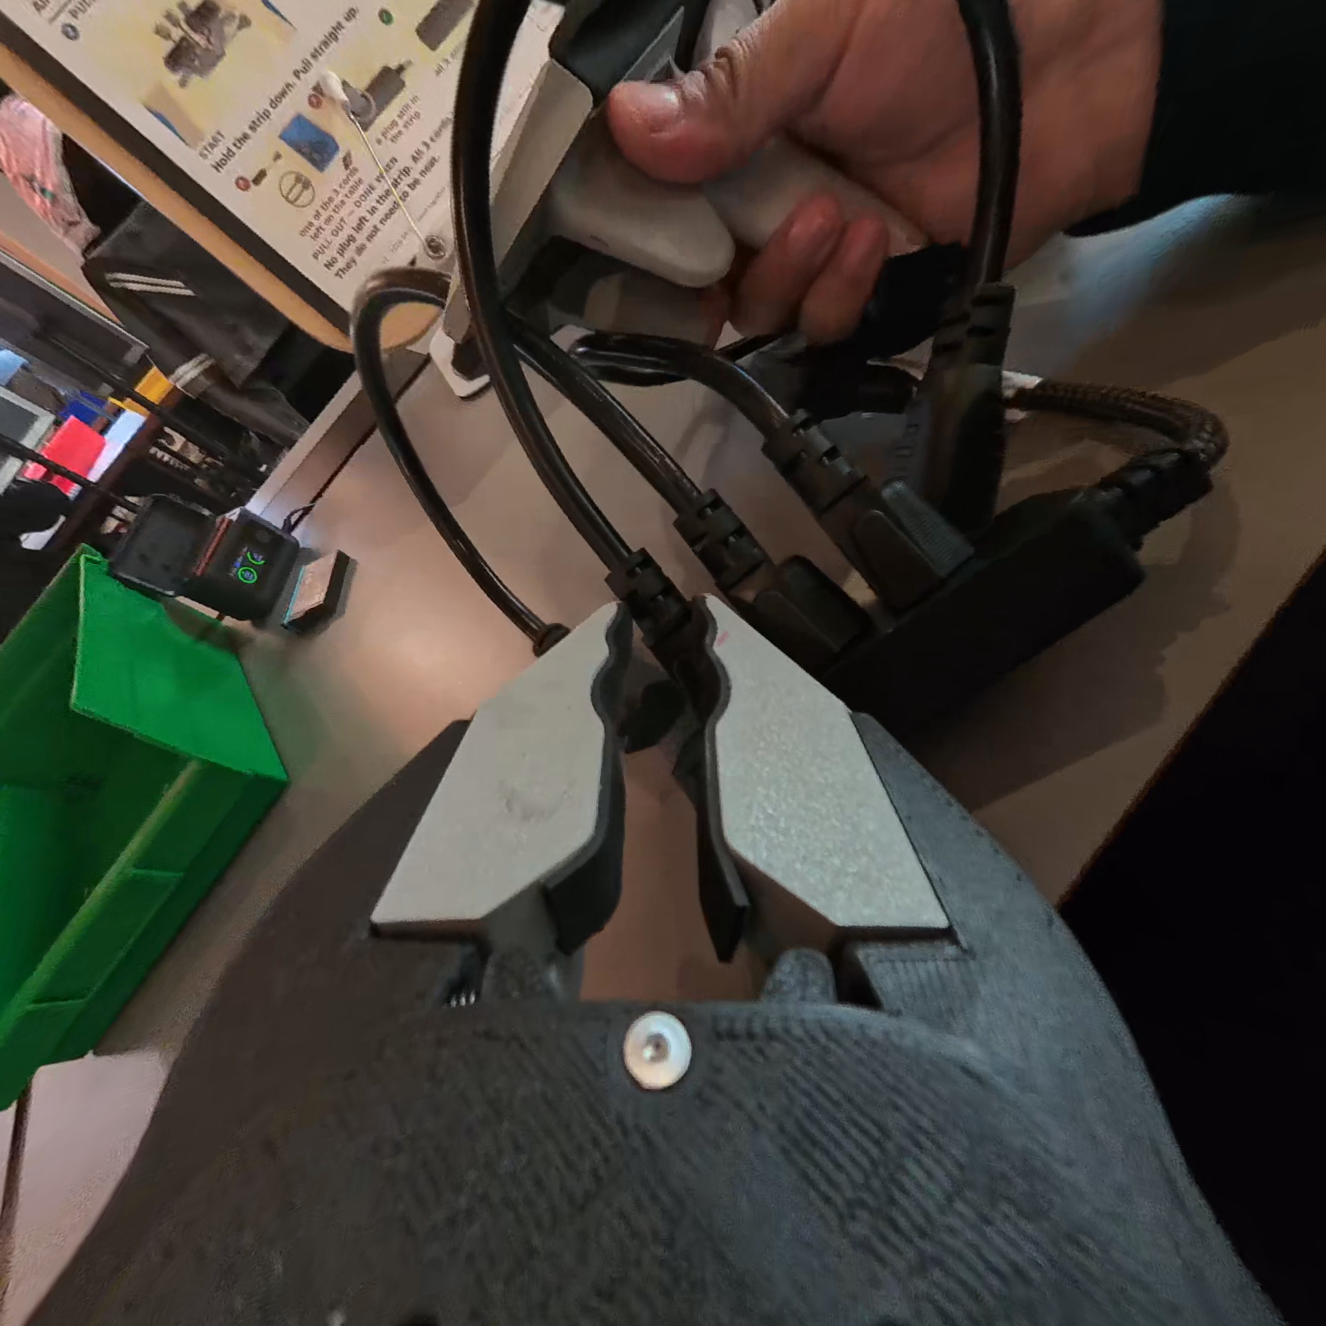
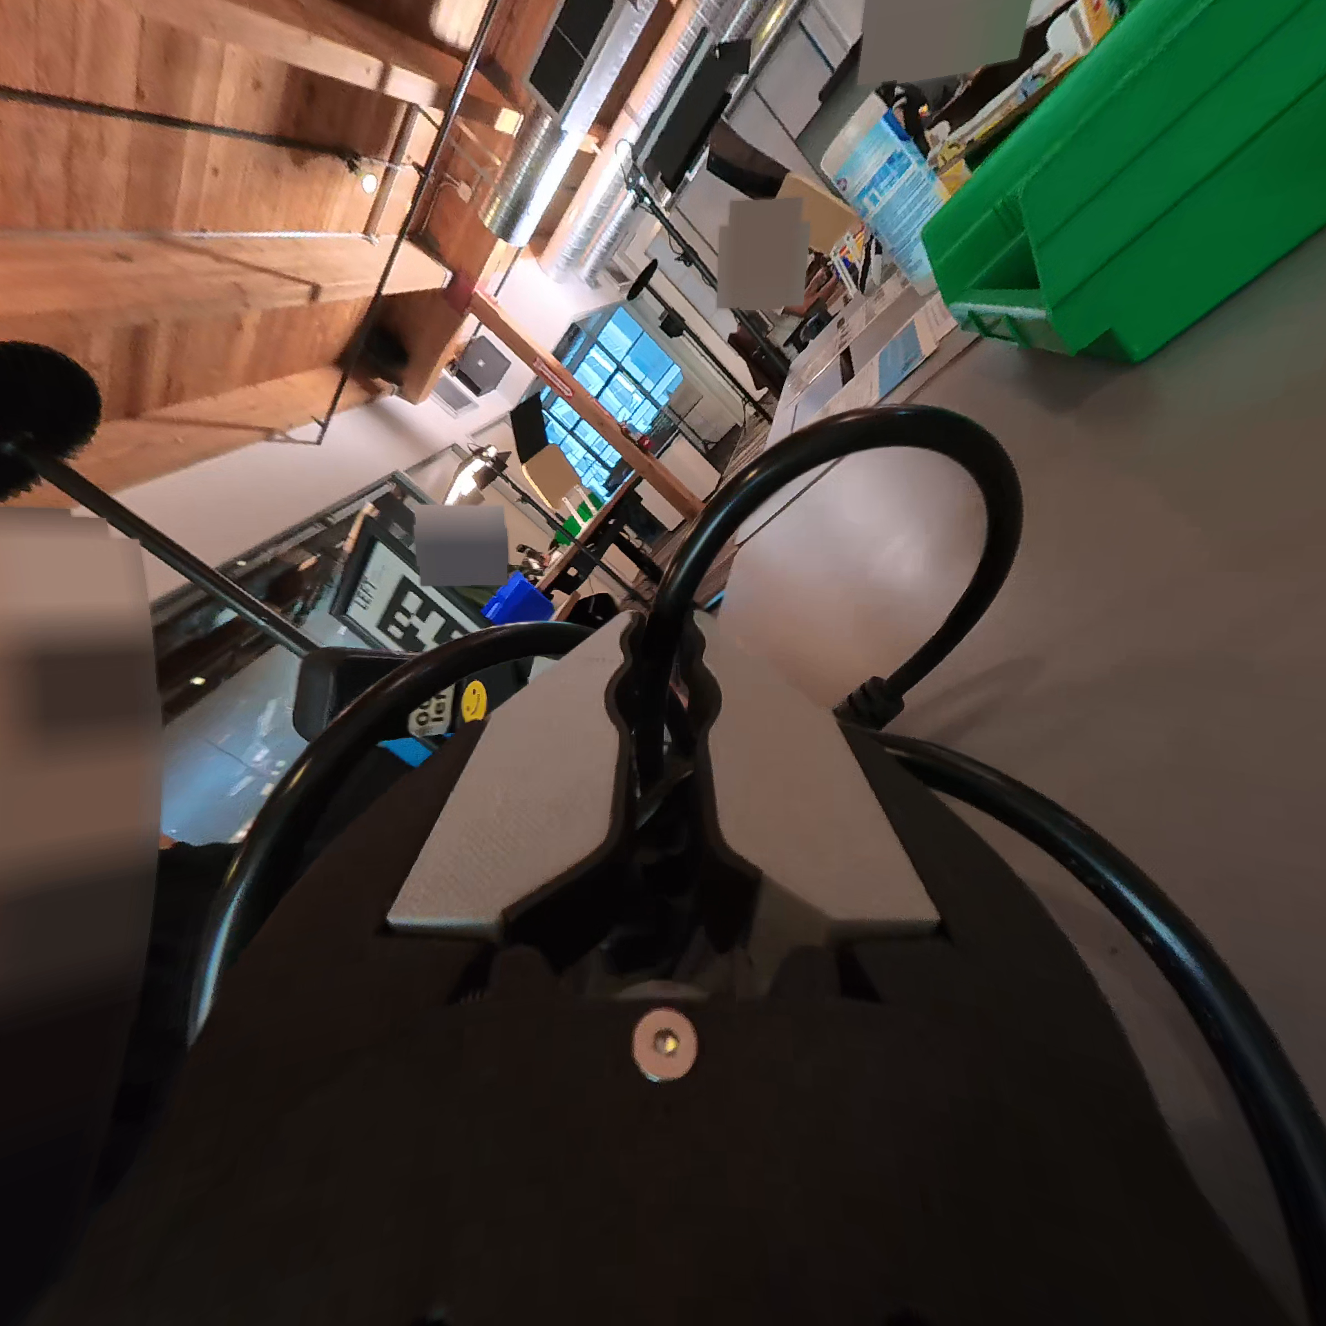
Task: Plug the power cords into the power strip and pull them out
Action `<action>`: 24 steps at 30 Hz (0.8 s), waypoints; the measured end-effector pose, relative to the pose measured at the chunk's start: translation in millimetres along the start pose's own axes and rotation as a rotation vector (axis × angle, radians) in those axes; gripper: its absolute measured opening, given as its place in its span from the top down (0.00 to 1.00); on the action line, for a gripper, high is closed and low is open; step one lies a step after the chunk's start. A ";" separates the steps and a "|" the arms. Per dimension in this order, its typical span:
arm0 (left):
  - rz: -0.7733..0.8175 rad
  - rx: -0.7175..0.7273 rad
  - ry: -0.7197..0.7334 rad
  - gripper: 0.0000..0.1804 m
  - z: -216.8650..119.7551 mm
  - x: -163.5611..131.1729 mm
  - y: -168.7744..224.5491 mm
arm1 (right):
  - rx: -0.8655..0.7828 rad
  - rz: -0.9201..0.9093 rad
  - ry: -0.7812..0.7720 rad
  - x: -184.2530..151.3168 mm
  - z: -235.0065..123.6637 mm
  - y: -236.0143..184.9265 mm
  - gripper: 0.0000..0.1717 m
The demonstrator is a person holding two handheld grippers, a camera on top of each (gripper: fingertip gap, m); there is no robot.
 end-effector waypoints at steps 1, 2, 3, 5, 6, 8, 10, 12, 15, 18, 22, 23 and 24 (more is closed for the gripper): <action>0.002 0.000 -0.001 0.91 -1.4 -0.1 -0.7 | -0.004 -0.023 0.009 0.5 2.2 -2.3 0.97; 0.006 0.004 -0.001 0.91 -3.0 -0.3 -0.7 | -0.001 -0.036 0.024 0.4 4.4 -4.4 0.97; 0.002 0.007 -0.002 0.91 -3.9 -0.3 -0.9 | 0.001 -0.041 0.044 -0.1 6.2 -5.6 0.97; -0.009 0.010 -0.008 0.92 -4.5 0.8 -1.8 | 0.008 -0.045 0.095 -0.5 9.3 -5.6 0.98; -0.004 0.019 -0.010 0.91 -4.1 0.6 -1.8 | 0.007 -0.052 0.119 -0.5 11.1 -5.7 0.97; -0.006 0.031 -0.010 0.92 -4.9 0.3 -1.9 | 0.003 -0.077 0.150 -0.3 14.5 -6.8 0.97; -0.013 0.031 -0.014 0.92 -4.9 0.1 -2.5 | -0.008 -0.085 0.181 -1.1 17.1 -6.4 0.97; -0.010 0.044 -0.015 0.92 -5.0 0.5 -1.9 | -0.013 -0.078 0.209 -1.9 17.9 -4.3 0.98; 0.017 0.062 -0.018 0.92 -6.9 2.5 0.7 | -0.045 -0.096 0.228 -1.7 16.8 -4.5 0.98; 0.224 -0.364 0.028 1.00 -1.9 10.1 73.8 | -0.041 -0.046 0.557 12.8 -16.3 1.5 0.98; 0.134 -0.195 -0.009 1.00 16.6 25.9 68.8 | -0.133 -0.166 0.616 35.8 -48.4 -3.0 0.97; 0.113 -0.181 0.022 1.00 13.5 25.9 58.4 | -0.141 -0.186 0.615 37.0 -50.6 -4.7 0.97; 0.053 -0.177 0.044 1.00 11.5 24.2 48.5 | -0.110 -0.174 0.626 37.0 -51.9 -3.8 0.97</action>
Point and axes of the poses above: each gripper's, where its closed fingertips meet, z out along the fingers, x out of its top, y = z × x across the jaws, the point moved 10 cm from there along -z, back along the fingers, and after that the axes turned 6 degrees about -y, right-handed, at the moved point
